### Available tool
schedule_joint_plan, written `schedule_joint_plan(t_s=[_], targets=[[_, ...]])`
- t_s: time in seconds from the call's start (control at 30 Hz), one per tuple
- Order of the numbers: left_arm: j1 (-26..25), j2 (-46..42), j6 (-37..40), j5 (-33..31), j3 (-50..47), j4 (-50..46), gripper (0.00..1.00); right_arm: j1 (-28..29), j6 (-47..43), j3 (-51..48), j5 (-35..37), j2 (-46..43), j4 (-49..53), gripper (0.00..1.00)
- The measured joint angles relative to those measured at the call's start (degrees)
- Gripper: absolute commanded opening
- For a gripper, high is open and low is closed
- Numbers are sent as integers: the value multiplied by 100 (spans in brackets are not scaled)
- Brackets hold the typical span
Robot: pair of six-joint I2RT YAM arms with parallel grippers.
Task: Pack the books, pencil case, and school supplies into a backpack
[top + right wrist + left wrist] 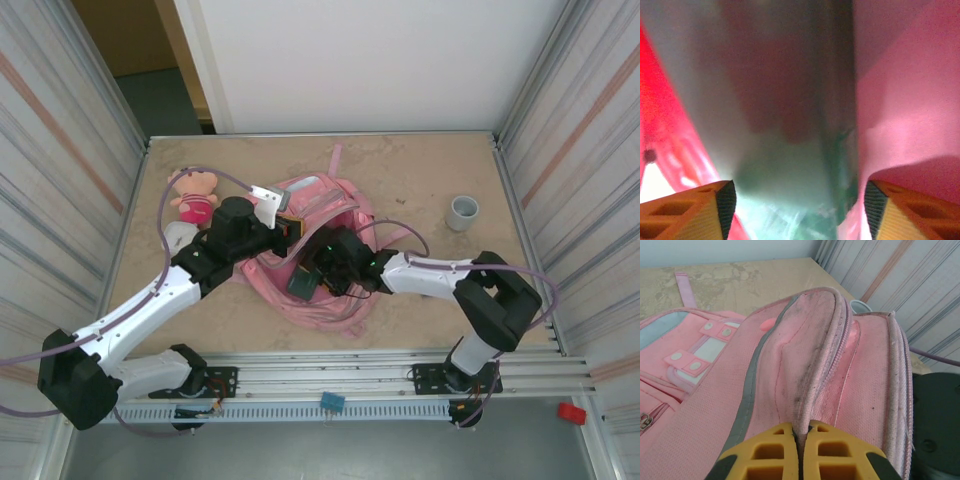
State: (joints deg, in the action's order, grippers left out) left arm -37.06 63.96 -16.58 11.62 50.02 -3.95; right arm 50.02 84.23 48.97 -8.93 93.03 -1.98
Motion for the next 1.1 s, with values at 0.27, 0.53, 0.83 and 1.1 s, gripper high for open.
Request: schedule_joint_plan(t_s=[0.27,0.53,0.83,1.1], targets=[[0,0,4,0,0,-4,0,79,262,-188,669,-192,-72,44],[-2,2,0,85,0,44,0,4,238,-474,809,-437,-101,47],[0,2,0,94,0,79,0,13,280,-184,450,348,-1309,33],[0,2,0,96,0,79,0,-15,275,173,422,824,-1781,38]])
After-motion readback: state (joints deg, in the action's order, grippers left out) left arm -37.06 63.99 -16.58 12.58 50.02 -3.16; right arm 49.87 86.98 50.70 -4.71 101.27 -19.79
